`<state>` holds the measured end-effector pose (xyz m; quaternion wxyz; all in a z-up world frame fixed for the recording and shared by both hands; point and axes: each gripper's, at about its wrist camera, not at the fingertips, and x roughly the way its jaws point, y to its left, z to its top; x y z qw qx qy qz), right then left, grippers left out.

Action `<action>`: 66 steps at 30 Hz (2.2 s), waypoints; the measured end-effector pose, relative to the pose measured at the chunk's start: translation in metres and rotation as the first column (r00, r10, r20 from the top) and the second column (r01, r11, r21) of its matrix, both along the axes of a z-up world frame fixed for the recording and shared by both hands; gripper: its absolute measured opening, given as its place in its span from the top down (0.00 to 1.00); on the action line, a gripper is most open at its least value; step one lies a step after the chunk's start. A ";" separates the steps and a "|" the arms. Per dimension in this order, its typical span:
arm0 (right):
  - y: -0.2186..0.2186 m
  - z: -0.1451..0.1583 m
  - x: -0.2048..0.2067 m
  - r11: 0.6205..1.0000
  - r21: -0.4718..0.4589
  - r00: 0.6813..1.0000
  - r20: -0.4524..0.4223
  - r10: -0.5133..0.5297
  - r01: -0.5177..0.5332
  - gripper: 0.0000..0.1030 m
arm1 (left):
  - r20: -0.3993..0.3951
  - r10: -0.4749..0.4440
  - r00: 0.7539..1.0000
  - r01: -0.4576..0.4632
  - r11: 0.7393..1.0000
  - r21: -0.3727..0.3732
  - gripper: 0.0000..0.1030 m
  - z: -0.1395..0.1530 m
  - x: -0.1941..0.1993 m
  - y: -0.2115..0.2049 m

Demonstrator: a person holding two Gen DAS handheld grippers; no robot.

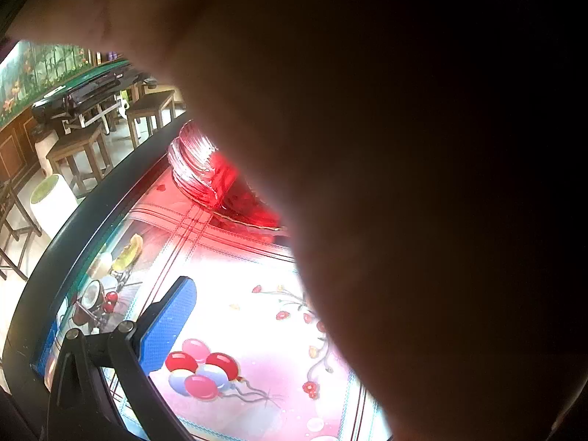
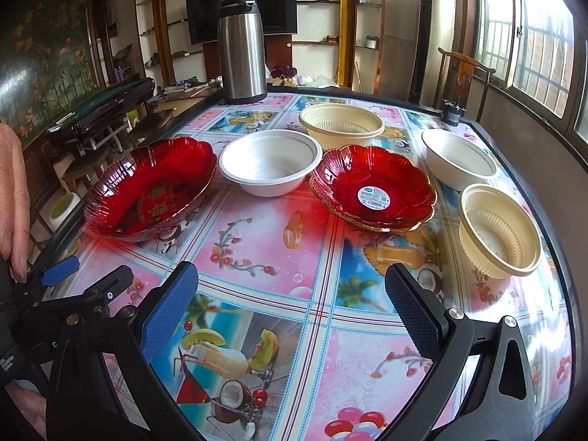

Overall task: Organize plates and bowls
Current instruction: 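Move the left tool to the rim of the large red wedding plate, then close the left tool on the large red plate rim and lift it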

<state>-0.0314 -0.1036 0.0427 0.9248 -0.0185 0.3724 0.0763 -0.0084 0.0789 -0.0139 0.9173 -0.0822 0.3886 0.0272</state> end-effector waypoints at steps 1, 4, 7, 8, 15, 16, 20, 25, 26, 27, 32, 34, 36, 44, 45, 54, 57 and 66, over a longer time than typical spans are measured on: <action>0.000 0.000 0.000 1.000 -0.001 1.000 0.000 -0.001 0.001 0.00 | 0.000 0.000 1.000 0.000 1.000 -0.001 0.00 0.000 0.000 0.000; -0.001 0.000 0.001 1.000 -0.001 1.000 -0.002 -0.001 0.001 0.00 | -0.005 -0.003 1.000 0.003 1.000 0.002 0.00 0.001 0.000 -0.003; -0.002 0.001 0.003 1.000 0.011 1.000 -0.006 -0.001 0.001 0.00 | -0.007 -0.019 1.000 0.019 1.000 0.025 0.00 0.003 0.000 -0.009; -0.003 0.001 0.003 1.000 0.016 1.000 -0.007 0.000 0.000 0.00 | -0.004 -0.028 1.000 0.028 0.999 0.038 0.00 0.004 0.000 -0.012; 0.003 0.001 0.012 1.000 0.020 1.000 -0.020 0.020 -0.020 0.00 | -0.017 -0.020 1.000 0.021 0.998 0.067 0.00 0.011 0.011 -0.019; 0.006 0.001 0.015 0.999 0.022 0.999 -0.023 0.026 -0.026 0.00 | -0.028 -0.009 1.000 0.011 0.997 0.070 0.00 0.010 0.010 -0.014; 0.018 0.003 0.027 0.998 0.031 0.998 -0.030 0.055 -0.054 0.00 | -0.046 0.052 0.998 -0.048 0.996 0.081 0.00 0.015 0.022 0.010; 0.039 -0.004 0.059 0.993 0.083 0.991 -0.098 0.090 -0.082 0.00 | -0.074 0.100 0.992 -0.091 0.989 0.116 0.00 0.017 0.046 0.035; 0.043 -0.007 0.065 0.993 0.087 0.990 -0.112 0.090 -0.081 0.00 | -0.084 0.109 0.990 -0.099 0.988 0.118 0.00 0.018 0.052 0.040; 0.046 -0.009 0.071 0.992 0.095 0.987 -0.127 0.094 -0.083 0.00 | -0.095 0.119 0.988 -0.108 0.987 0.116 0.00 0.018 0.058 0.046; 0.061 -0.024 0.101 0.982 0.168 0.973 -0.200 0.115 -0.082 0.00 | -0.142 0.138 0.980 -0.122 0.986 0.113 0.00 0.010 0.069 0.059; 0.068 -0.031 0.111 0.980 0.183 0.967 -0.226 0.120 -0.078 0.00 | -0.161 0.132 0.978 -0.115 0.987 0.108 0.00 0.007 0.075 0.064; 0.074 -0.038 0.119 0.978 0.191 0.962 -0.244 0.125 -0.079 0.00 | -0.187 0.134 0.973 -0.118 0.988 0.096 0.00 0.003 0.078 0.068; 0.091 -0.052 0.140 0.978 0.185 0.953 -0.267 0.142 -0.094 0.04 | -0.237 0.090 0.967 -0.079 0.995 0.055 0.01 -0.008 0.093 0.075; 0.093 -0.054 0.142 0.979 0.181 0.953 -0.268 0.141 -0.094 0.08 | -0.239 0.080 0.968 -0.069 0.996 0.055 0.01 -0.009 0.095 0.074; 0.114 -0.065 0.149 0.974 0.149 0.937 -0.284 0.205 -0.168 0.82 | -0.260 0.108 0.960 -0.079 0.990 0.119 0.61 -0.006 0.107 0.070; 0.116 -0.066 0.147 0.979 0.103 0.946 -0.257 0.200 -0.178 0.82 | -0.257 0.114 0.960 -0.086 0.990 0.115 0.67 -0.006 0.105 0.073; 0.111 -0.052 0.122 0.977 0.072 0.955 -0.205 0.213 -0.202 0.81 | -0.219 0.125 0.968 -0.101 0.988 0.120 0.73 0.009 0.084 0.068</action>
